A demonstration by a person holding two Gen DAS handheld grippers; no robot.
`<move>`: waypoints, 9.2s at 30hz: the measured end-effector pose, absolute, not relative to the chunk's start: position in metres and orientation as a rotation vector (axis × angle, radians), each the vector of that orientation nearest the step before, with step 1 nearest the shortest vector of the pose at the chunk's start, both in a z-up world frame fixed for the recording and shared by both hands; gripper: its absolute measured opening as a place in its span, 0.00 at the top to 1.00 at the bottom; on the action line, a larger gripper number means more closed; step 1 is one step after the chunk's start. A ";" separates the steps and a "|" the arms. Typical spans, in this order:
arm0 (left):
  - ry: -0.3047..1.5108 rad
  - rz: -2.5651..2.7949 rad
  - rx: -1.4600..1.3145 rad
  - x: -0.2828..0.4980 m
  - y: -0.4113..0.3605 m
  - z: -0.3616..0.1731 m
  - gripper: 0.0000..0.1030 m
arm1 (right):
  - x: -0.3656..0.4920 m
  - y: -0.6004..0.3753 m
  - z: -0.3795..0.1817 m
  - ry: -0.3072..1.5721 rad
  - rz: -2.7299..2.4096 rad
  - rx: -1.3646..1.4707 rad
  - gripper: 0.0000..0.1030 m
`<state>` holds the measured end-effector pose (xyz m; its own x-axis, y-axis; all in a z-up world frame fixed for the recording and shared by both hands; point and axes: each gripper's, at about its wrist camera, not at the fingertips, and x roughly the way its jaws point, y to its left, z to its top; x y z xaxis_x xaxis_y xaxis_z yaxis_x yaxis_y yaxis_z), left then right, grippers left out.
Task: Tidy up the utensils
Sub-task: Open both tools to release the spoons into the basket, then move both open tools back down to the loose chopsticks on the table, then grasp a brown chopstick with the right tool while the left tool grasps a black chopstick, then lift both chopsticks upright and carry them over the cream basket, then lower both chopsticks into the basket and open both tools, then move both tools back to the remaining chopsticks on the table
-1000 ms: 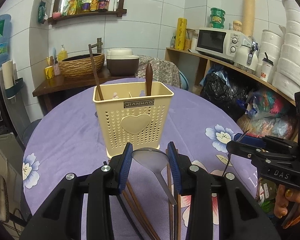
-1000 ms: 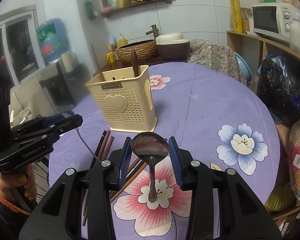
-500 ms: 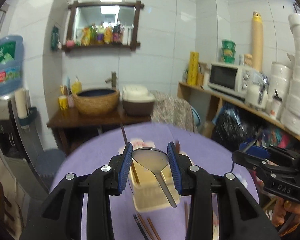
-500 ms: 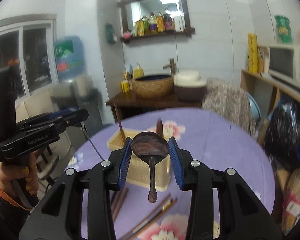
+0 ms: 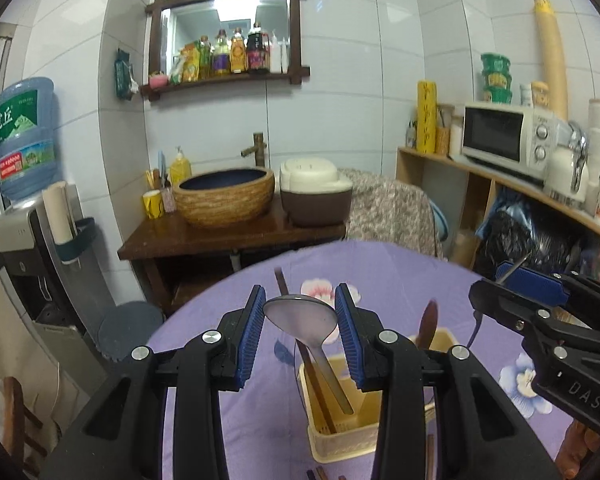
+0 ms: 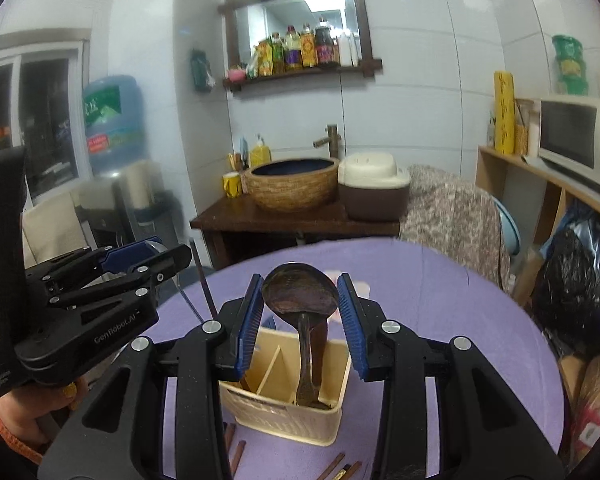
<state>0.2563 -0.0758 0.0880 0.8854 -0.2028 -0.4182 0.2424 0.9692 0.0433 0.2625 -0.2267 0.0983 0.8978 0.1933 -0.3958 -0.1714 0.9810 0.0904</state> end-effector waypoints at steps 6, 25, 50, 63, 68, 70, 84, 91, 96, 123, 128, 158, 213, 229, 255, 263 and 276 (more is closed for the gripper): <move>0.472 -0.237 0.107 0.258 -0.074 0.061 0.65 | 0.269 -0.224 0.063 0.462 0.156 0.033 0.63; 0.414 -0.244 0.027 0.216 -0.043 0.061 0.32 | 0.234 -0.239 0.052 0.433 0.134 0.071 0.39; 0.740 -0.120 -0.036 0.137 0.002 -0.067 0.08 | 0.149 -0.236 -0.083 0.854 0.016 -0.003 0.06; 0.783 -0.158 0.098 0.128 -0.036 -0.086 0.08 | 0.141 -0.206 -0.098 0.916 0.020 -0.099 0.06; 0.835 -0.143 0.139 0.127 -0.028 -0.101 0.08 | 0.133 -0.236 -0.099 0.956 -0.091 -0.166 0.06; 0.844 -0.127 0.127 0.126 -0.021 -0.103 0.08 | 0.128 -0.250 -0.098 0.936 -0.114 -0.135 0.06; 0.819 -0.174 0.178 0.118 -0.047 -0.102 0.08 | 0.129 -0.215 -0.100 0.916 0.044 -0.094 0.06; 0.857 -0.120 0.148 0.124 -0.010 -0.100 0.09 | 0.125 -0.244 -0.093 0.940 -0.066 -0.138 0.06; 0.852 -0.144 0.099 0.125 -0.010 -0.094 0.10 | 0.128 -0.232 -0.091 0.937 0.027 -0.062 0.06; 0.888 -0.230 0.089 0.157 -0.020 -0.094 0.33 | 0.139 -0.280 -0.076 0.875 0.060 0.089 0.06; 0.910 -0.252 0.105 0.183 -0.034 -0.095 0.44 | 0.165 -0.279 -0.078 0.877 0.058 0.090 0.07; 0.914 -0.220 0.160 0.243 -0.072 -0.089 0.91 | 0.259 -0.263 -0.097 0.922 0.013 0.034 0.90; 0.272 -0.404 -0.032 0.156 -0.006 0.201 0.92 | 0.173 -0.280 0.201 0.328 0.287 0.108 0.92; 0.318 -0.331 -0.065 0.240 -0.063 0.161 0.92 | 0.243 -0.250 0.174 0.323 0.203 0.110 0.92; 0.322 -0.342 -0.068 0.184 -0.036 0.089 0.05 | 0.192 -0.258 0.100 0.308 0.154 0.070 0.10; 0.431 -0.249 0.058 0.150 -0.021 0.026 0.05 | 0.165 -0.259 0.032 0.498 0.051 0.027 0.06; 0.675 -0.232 0.008 0.128 0.003 -0.056 0.05 | 0.147 -0.223 -0.084 0.872 0.044 0.009 0.06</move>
